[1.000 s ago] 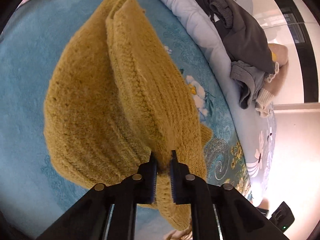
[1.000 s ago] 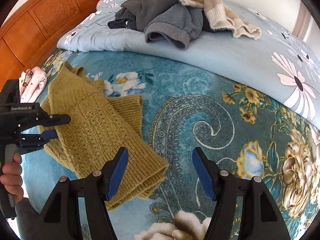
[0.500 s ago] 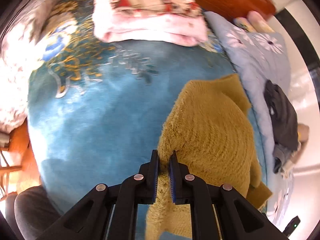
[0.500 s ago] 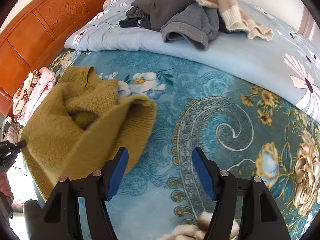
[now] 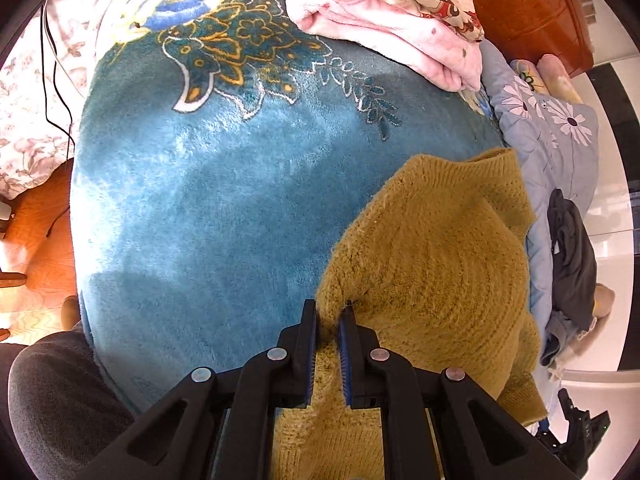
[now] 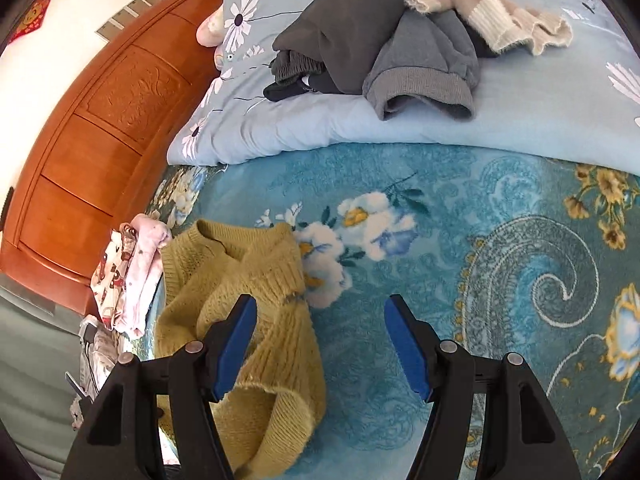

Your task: Fold clothes

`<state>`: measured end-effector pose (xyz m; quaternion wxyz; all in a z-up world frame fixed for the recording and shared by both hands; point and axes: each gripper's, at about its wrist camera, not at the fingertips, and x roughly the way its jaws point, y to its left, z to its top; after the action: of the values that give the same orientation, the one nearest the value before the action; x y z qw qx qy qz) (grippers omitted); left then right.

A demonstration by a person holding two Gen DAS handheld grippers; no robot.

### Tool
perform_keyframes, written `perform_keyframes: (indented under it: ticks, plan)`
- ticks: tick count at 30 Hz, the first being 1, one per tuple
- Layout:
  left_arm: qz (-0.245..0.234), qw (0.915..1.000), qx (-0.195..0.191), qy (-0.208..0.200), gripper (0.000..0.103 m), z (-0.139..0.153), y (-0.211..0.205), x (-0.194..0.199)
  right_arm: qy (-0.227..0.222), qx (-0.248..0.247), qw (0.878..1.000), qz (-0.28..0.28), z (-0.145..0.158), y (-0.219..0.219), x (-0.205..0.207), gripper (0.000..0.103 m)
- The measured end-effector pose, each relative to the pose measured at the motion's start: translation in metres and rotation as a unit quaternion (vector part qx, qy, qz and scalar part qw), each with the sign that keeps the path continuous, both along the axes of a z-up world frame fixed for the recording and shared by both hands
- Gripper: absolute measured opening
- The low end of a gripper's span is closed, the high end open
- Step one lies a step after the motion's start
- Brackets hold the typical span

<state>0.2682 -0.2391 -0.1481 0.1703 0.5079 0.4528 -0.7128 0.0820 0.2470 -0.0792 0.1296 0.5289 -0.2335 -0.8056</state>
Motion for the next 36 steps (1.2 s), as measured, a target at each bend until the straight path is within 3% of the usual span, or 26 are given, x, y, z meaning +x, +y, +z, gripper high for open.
perform_keyframes:
  ticks: [7, 8, 9, 11, 14, 17, 20, 25, 27, 30, 31, 36]
  plan:
    - [-0.003, 1.0, 0.006, 0.002, 0.011, 0.003, 0.0, -0.001, -0.099, -0.034, 0.994, 0.043, -0.053, -0.027, -0.02, 0.067]
    - [-0.004, 1.0, 0.007, 0.002, 0.011, 0.003, 0.0, -0.001, -0.112, -0.031, 0.992, 0.043, -0.059, -0.03, -0.018, 0.064]
    - [-0.005, 1.0, 0.007, 0.001, 0.011, 0.004, 0.0, -0.002, -0.124, -0.029, 0.991, 0.044, -0.064, -0.033, -0.016, 0.058]
    - [-0.011, 0.9999, 0.004, 0.001, 0.011, 0.006, 0.002, -0.005, -0.144, -0.033, 0.988, 0.051, -0.072, -0.038, -0.011, 0.02]
    - [-0.027, 0.9994, 0.007, 0.02, 0.011, 0.021, 0.007, -0.022, -0.144, -0.042, 0.987, 0.05, -0.068, -0.036, -0.005, 0.012]
    - [-0.047, 0.9977, 0.011, 0.047, 0.01, 0.041, 0.013, -0.044, -0.114, -0.087, 0.989, 0.042, -0.043, -0.02, -0.007, 0.012]
    - [-0.075, 0.993, 0.014, 0.09, 0.01, 0.073, 0.025, -0.071, -0.058, -0.105, 0.992, 0.04, 0.004, -0.001, -0.016, 0.011]
    - [-0.143, 0.971, 0.014, 0.191, 0.01, 0.152, 0.061, -0.125, 0.065, -0.097, 0.993, 0.019, 0.105, 0.049, -0.011, 0.011]
    - [-0.168, 0.9624, 0.018, 0.213, 0.01, 0.168, 0.073, -0.131, 0.092, -0.084, 0.992, 0.0, 0.133, 0.072, 0.003, 0.011]
    - [-0.193, 0.9597, 0.027, 0.202, 0.01, 0.158, 0.088, -0.126, 0.088, -0.042, 0.995, -0.023, 0.145, 0.101, 0.039, 0.011]
    - [-0.198, 0.9624, 0.03, 0.183, 0.01, 0.145, 0.092, -0.119, 0.074, -0.026, 0.997, -0.026, 0.14, 0.108, 0.053, 0.011]
    - [-0.191, 0.9785, 0.077, 0.014, 0.01, 0.035, 0.106, -0.072, -0.068, 0.0, 0.996, -0.061, 0.055, 0.145, 0.115, 0.011]
